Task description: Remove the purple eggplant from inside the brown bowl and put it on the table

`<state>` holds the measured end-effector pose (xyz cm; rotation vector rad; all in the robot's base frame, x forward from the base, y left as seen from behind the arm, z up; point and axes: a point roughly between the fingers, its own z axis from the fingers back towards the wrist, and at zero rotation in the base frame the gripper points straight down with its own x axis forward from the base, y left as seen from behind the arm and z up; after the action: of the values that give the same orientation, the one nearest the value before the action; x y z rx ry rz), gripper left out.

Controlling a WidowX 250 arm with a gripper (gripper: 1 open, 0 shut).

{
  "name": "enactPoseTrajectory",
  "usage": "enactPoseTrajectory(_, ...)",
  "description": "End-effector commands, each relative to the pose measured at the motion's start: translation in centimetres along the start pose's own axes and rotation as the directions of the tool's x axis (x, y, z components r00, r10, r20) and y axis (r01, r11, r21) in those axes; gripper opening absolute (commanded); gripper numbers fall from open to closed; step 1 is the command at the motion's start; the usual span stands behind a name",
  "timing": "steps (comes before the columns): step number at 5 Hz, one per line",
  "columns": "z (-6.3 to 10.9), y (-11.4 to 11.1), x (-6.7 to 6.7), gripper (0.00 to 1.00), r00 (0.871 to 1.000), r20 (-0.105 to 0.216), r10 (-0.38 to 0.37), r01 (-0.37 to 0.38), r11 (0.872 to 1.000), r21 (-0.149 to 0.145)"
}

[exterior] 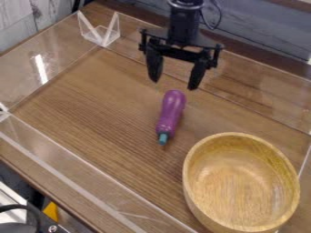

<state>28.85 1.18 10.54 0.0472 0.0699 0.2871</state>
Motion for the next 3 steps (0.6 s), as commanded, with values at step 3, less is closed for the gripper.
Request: enactPoseTrajectory(3,2.3,2.8,-1.4,1.00,0.996,0.084,0.019,-0.018,1.000,-0.014)
